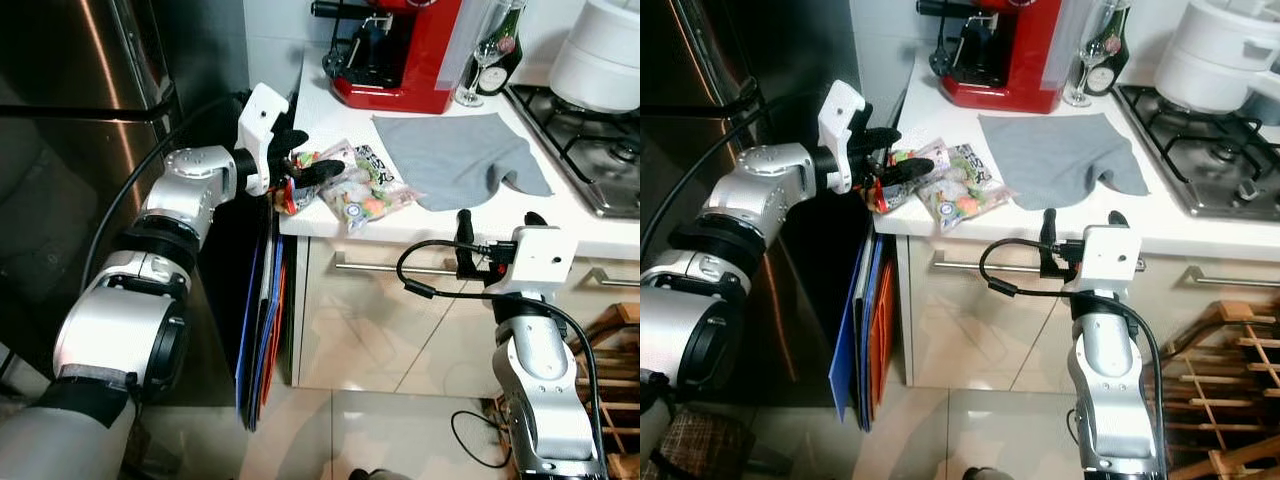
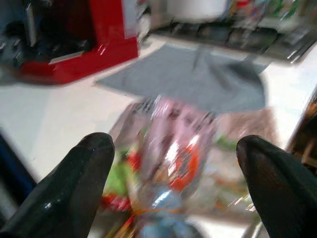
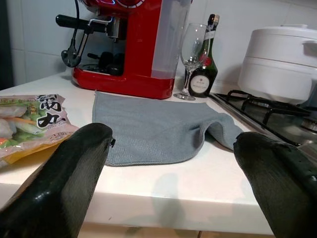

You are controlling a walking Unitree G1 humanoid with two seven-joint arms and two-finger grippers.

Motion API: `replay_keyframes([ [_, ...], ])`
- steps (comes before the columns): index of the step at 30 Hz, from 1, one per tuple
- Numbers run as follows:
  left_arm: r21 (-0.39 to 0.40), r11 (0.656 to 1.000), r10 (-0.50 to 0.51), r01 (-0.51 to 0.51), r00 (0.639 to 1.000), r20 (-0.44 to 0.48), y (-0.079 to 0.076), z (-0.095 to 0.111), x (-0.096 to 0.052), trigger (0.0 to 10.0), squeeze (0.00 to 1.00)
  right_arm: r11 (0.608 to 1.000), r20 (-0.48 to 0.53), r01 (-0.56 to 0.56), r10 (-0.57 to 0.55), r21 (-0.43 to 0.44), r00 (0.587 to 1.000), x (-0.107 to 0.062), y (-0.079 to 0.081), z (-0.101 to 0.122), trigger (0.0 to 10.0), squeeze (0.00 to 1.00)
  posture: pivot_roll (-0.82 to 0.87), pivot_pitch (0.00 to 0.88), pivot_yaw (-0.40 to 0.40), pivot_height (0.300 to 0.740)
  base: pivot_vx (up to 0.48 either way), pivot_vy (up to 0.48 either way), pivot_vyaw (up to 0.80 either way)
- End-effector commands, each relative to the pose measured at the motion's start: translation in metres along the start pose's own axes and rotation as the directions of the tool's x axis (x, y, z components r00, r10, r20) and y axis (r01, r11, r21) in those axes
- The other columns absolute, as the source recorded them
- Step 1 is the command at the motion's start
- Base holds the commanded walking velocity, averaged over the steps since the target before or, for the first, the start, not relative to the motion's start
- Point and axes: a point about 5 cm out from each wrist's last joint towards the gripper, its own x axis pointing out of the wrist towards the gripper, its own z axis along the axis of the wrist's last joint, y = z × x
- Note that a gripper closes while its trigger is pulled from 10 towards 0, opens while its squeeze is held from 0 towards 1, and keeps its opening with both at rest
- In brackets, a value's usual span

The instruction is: Restocking fridge

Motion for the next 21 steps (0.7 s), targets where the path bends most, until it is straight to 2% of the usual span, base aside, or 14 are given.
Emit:
replay_keyframes([
  [1,0.008,0.998,0.069,-0.069,0.993,-0.094,0.005,-0.016,-0.003,10.0,0.0,1.0,0.004,0.004,-0.004,-0.004,1.0,-0.001,-0.001,0.003,10.0,1.0,-0.17,0.0,-0.023,0.74,0.0,0.0,0.0],
  [6,-0.051,0.998,0.038,-0.042,0.996,-0.081,0.0,-0.019,0.0,10.0,0.0,1.0,-0.001,0.005,-0.005,-0.005,1.0,-0.001,-0.002,0.003,10.0,1.0,-0.17,0.0,-0.025,0.74,0.0,0.0,0.0],
  [11,-0.116,0.993,0.021,-0.034,0.993,-0.116,-0.009,-0.033,0.007,10.0,0.0,1.0,-0.001,-0.002,0.002,-0.008,1.0,0.0,-0.003,0.004,10.0,1.0,-0.18,0.0,-0.029,0.74,0.0,0.0,0.0],
  [14,-0.121,0.992,0.01,-0.024,0.993,-0.119,-0.013,-0.036,0.01,10.0,0.0,1.0,-0.001,-0.004,0.004,-0.011,1.0,0.0,-0.003,0.005,10.0,1.0,-0.18,0.0,-0.03,0.74,0.0,0.0,0.0],
  [16,-0.121,0.992,-0.048,0.033,0.991,-0.122,-0.025,-0.039,0.018,10.0,0.0,1.0,-0.003,-0.006,0.006,-0.013,1.0,0.002,-0.002,0.004,10.0,1.0,-0.18,0.0,-0.027,0.74,0.0,0.0,0.0],
  [20,-0.099,0.992,-0.097,0.083,0.984,-0.15,-0.034,-0.043,0.023,10.0,0.0,1.0,0.001,-0.005,0.005,-0.014,1.0,0.002,-0.002,0.005,10.0,1.0,-0.19,0.0,-0.02,0.74,0.0,0.0,0.0],
  [21,-0.099,0.992,-0.092,0.078,0.984,-0.153,-0.035,-0.045,0.024,0.0,0.0,1.0,0.001,-0.002,0.002,-0.014,1.0,0.002,-0.002,0.004,10.0,1.0,-0.19,0.0,-0.016,0.74,0.0,0.0,0.0],
])
